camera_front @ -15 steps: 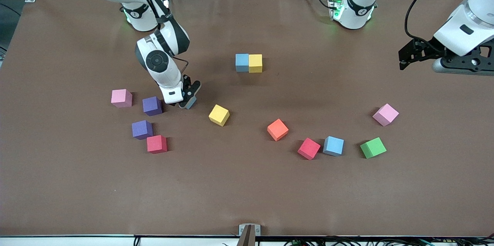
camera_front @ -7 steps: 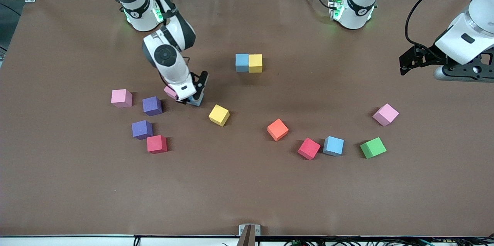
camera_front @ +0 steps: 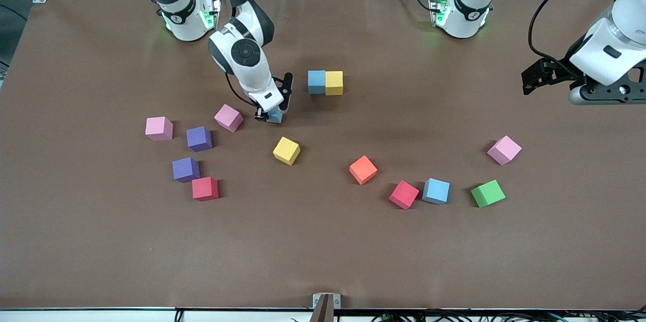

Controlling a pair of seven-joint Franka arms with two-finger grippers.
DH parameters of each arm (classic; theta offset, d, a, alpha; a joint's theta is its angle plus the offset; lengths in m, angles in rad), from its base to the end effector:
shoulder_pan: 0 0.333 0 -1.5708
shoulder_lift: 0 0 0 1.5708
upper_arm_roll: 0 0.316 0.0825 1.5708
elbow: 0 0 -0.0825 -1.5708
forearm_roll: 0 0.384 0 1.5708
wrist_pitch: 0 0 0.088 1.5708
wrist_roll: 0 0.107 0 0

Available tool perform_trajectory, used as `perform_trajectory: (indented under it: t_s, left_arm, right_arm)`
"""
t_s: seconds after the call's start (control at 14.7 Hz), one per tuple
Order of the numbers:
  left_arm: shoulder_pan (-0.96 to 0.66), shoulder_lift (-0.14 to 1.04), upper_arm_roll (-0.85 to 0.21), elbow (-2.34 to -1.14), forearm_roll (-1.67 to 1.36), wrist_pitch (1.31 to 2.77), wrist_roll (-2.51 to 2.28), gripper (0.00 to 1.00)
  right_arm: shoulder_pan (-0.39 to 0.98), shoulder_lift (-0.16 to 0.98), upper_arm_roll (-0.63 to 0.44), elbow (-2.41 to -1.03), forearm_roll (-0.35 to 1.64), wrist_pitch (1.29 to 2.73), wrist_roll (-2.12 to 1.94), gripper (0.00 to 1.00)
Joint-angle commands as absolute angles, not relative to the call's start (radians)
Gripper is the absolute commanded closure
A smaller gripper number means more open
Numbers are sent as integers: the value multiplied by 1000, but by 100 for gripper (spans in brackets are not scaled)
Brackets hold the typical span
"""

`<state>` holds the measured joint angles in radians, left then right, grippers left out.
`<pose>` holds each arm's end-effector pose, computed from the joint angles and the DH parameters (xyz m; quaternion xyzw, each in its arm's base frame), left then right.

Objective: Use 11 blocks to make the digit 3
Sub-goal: 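Carry the blue cube with the right gripper beside the placed blue cube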

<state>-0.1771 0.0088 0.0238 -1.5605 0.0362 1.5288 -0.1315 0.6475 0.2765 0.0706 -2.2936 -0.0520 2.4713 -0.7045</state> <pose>0.5469 -0.0805 0.6209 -0.9996 0.0105 0.0175 0.0209 0.3909 0.3427 0.2213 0.7432 0.6673 -0.0488 0.0058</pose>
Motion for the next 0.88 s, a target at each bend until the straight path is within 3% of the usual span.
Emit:
perform_trajectory:
  t_s: [0.0, 0.48, 0.82]
  left_arm:
    - [-149, 8, 23, -1545, 20, 1522, -138, 0]
    - [-147, 12, 23, -1542, 20, 1540, -127, 0]
    - [-147, 15, 25, -1540, 21, 1542, -127, 0]
  right_arm:
    - [730, 183, 66, -2319, -52, 2349, -706, 73]
    - [870, 178, 66, -2319, -52, 2335, -624, 73]
    - [922, 233, 64, -2313, -52, 2390, -529, 73]
